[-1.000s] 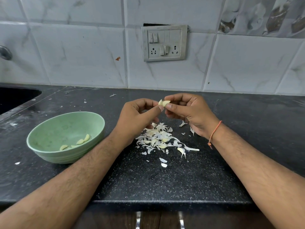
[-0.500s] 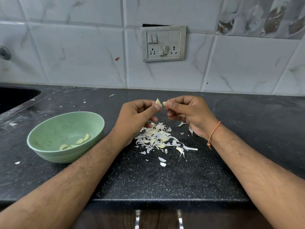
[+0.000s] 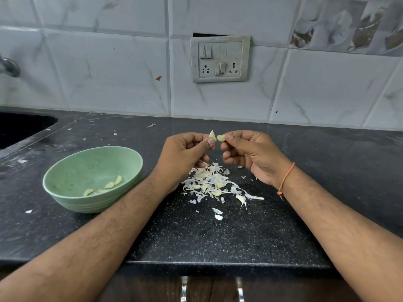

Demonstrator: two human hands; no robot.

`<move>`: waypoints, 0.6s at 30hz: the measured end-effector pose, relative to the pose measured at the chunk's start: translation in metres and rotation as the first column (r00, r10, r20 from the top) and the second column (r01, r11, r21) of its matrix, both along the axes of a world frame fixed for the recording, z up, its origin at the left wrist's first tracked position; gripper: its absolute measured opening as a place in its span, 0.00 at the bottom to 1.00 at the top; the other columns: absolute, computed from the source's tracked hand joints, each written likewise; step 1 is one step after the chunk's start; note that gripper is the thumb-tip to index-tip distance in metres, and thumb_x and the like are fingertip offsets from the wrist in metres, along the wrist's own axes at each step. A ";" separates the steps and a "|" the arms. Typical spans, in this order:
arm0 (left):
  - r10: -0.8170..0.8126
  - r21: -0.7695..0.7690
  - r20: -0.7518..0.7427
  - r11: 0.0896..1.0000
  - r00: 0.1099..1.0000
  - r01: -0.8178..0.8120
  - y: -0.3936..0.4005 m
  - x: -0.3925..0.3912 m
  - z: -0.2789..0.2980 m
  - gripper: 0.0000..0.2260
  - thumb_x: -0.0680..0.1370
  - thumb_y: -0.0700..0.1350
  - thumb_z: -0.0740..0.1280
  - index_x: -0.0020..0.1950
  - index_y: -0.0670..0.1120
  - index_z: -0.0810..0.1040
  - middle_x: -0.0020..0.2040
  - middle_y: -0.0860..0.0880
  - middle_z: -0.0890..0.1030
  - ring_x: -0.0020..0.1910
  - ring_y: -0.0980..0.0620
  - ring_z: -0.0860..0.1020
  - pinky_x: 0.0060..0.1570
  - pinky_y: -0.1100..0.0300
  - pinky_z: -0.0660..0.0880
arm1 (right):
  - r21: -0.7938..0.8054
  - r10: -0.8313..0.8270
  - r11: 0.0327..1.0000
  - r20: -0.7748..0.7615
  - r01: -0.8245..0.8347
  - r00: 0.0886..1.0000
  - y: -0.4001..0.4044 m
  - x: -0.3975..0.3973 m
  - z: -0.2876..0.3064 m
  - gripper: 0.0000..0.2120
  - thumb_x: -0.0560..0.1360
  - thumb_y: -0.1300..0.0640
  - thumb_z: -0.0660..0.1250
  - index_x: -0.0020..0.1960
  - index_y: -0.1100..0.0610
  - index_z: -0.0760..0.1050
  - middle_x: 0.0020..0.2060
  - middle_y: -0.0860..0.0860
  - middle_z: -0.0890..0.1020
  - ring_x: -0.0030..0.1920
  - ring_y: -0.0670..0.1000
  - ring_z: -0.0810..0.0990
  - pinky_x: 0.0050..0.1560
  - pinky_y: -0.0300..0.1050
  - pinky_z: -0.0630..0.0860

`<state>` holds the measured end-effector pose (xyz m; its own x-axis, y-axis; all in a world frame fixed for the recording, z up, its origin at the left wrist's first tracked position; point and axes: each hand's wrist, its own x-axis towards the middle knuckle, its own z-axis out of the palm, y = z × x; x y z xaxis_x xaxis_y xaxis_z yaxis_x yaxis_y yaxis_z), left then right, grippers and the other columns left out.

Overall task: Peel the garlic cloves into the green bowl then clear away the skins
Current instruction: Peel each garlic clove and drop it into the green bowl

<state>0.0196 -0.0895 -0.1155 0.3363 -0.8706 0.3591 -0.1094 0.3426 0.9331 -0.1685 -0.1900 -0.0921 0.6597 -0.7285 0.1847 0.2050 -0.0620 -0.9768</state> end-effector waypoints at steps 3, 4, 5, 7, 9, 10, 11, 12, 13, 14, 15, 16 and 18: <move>0.018 0.001 0.068 1.000 0.998 -0.018 -0.002 0.001 -0.002 0.07 0.81 0.42 0.75 0.57 0.43 0.87 0.43 0.46 0.87 0.35 0.53 0.80 0.34 0.60 0.81 | -0.029 -0.023 0.999 -0.020 0.023 1.000 0.000 0.001 -0.002 0.12 0.76 0.57 0.74 0.56 0.63 0.85 0.43 0.58 0.85 0.37 0.52 0.82 0.40 0.44 0.85; 0.025 0.002 0.106 1.000 0.994 -0.025 -0.002 0.001 -0.003 0.06 0.81 0.43 0.75 0.57 0.43 0.87 0.42 0.48 0.87 0.34 0.54 0.80 0.35 0.60 0.81 | -0.046 -0.043 0.998 -0.030 0.042 0.999 -0.001 0.001 -0.002 0.12 0.75 0.57 0.75 0.56 0.63 0.85 0.43 0.58 0.86 0.36 0.52 0.82 0.39 0.44 0.85; 0.032 0.002 0.138 0.999 0.990 -0.033 -0.003 0.001 -0.003 0.06 0.81 0.43 0.75 0.56 0.44 0.87 0.41 0.49 0.87 0.34 0.54 0.80 0.35 0.58 0.82 | -0.066 -0.064 0.996 -0.037 0.061 0.997 -0.001 0.002 -0.003 0.13 0.75 0.57 0.75 0.55 0.62 0.85 0.43 0.58 0.86 0.35 0.52 0.82 0.38 0.44 0.85; 0.052 -0.004 0.195 0.999 0.979 -0.052 -0.004 0.001 -0.003 0.04 0.81 0.44 0.75 0.55 0.46 0.88 0.37 0.51 0.86 0.33 0.54 0.80 0.36 0.57 0.82 | -0.110 -0.095 0.990 -0.048 0.089 0.994 -0.002 0.001 -0.003 0.13 0.75 0.57 0.76 0.56 0.63 0.86 0.44 0.59 0.86 0.36 0.52 0.83 0.39 0.44 0.85; 0.064 -0.004 0.239 0.998 0.969 -0.065 -0.003 0.000 -0.003 0.03 0.81 0.44 0.75 0.54 0.48 0.88 0.33 0.53 0.84 0.30 0.54 0.79 0.34 0.60 0.80 | -0.159 -0.107 0.983 -0.064 0.096 0.992 -0.002 0.001 -0.004 0.11 0.77 0.58 0.75 0.57 0.63 0.86 0.48 0.62 0.87 0.38 0.54 0.83 0.42 0.47 0.86; 0.067 -0.005 0.255 0.998 0.965 -0.068 -0.002 0.000 -0.003 0.03 0.80 0.44 0.76 0.53 0.48 0.88 0.32 0.53 0.83 0.29 0.55 0.79 0.34 0.61 0.79 | -0.182 -0.106 0.979 -0.073 0.091 0.992 -0.002 0.000 -0.003 0.11 0.78 0.58 0.75 0.58 0.62 0.86 0.50 0.62 0.87 0.39 0.54 0.83 0.44 0.48 0.87; 0.071 -0.009 0.269 0.997 0.961 -0.071 -0.002 0.000 -0.004 0.03 0.80 0.44 0.76 0.53 0.48 0.88 0.31 0.54 0.83 0.29 0.56 0.79 0.34 0.61 0.79 | -0.204 -0.101 0.975 -0.080 0.083 0.992 -0.001 0.000 -0.004 0.10 0.79 0.59 0.75 0.58 0.62 0.86 0.51 0.62 0.87 0.40 0.55 0.83 0.46 0.50 0.87; 0.075 -0.014 0.281 0.997 0.957 -0.074 -0.001 0.000 -0.004 0.03 0.80 0.45 0.77 0.53 0.48 0.89 0.32 0.54 0.83 0.30 0.56 0.79 0.34 0.60 0.79 | -0.220 -0.098 0.972 -0.084 0.078 0.992 0.001 0.000 -0.003 0.10 0.79 0.59 0.74 0.58 0.62 0.86 0.52 0.63 0.87 0.40 0.55 0.83 0.47 0.51 0.87; 0.082 -0.019 0.290 0.997 0.954 -0.080 -0.001 0.000 -0.004 0.04 0.79 0.45 0.77 0.53 0.48 0.89 0.32 0.53 0.84 0.30 0.55 0.79 0.34 0.58 0.80 | -0.232 -0.098 0.970 -0.086 0.076 0.992 0.002 0.000 -0.003 0.10 0.79 0.60 0.74 0.58 0.62 0.86 0.52 0.63 0.87 0.41 0.56 0.83 0.47 0.51 0.87; 0.092 -0.025 0.296 0.996 0.951 -0.088 0.000 0.000 -0.004 0.03 0.79 0.46 0.77 0.52 0.49 0.89 0.33 0.51 0.85 0.30 0.54 0.80 0.35 0.56 0.81 | -0.241 -0.099 0.967 -0.086 0.076 0.991 0.002 0.000 -0.002 0.10 0.79 0.60 0.74 0.58 0.63 0.86 0.52 0.63 0.87 0.41 0.56 0.83 0.47 0.51 0.87; 0.100 -0.035 0.298 0.995 0.949 -0.094 0.000 0.000 -0.004 0.03 0.78 0.47 0.78 0.52 0.50 0.89 0.34 0.50 0.86 0.31 0.53 0.80 0.36 0.54 0.82 | -0.247 -0.100 0.966 -0.085 0.076 0.991 0.003 -0.001 -0.002 0.10 0.79 0.61 0.74 0.59 0.63 0.85 0.52 0.63 0.87 0.41 0.56 0.83 0.47 0.50 0.87; 0.112 -0.048 0.304 0.994 0.946 -0.102 0.001 0.000 -0.004 0.03 0.78 0.47 0.78 0.51 0.51 0.90 0.34 0.49 0.86 0.31 0.52 0.81 0.36 0.52 0.82 | -0.250 -0.099 0.965 -0.082 0.076 0.992 0.004 -0.002 -0.001 0.10 0.80 0.61 0.73 0.59 0.63 0.85 0.52 0.63 0.87 0.41 0.56 0.83 0.46 0.50 0.87; 0.156 -0.090 0.317 0.987 0.936 -0.134 0.004 -0.004 -0.002 0.03 0.77 0.49 0.79 0.48 0.51 0.89 0.33 0.48 0.85 0.29 0.52 0.80 0.34 0.52 0.80 | -0.239 -0.098 0.968 -0.071 0.078 0.993 0.007 -0.005 0.001 0.10 0.80 0.61 0.73 0.60 0.63 0.85 0.51 0.62 0.88 0.41 0.55 0.84 0.44 0.47 0.86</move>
<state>0.0158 -0.0853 -0.1176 0.3144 -0.7914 0.5242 -0.4533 0.3600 0.8154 -0.1734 -0.1832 -0.0914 0.6148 -0.7270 0.3058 0.1087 -0.3059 -0.9458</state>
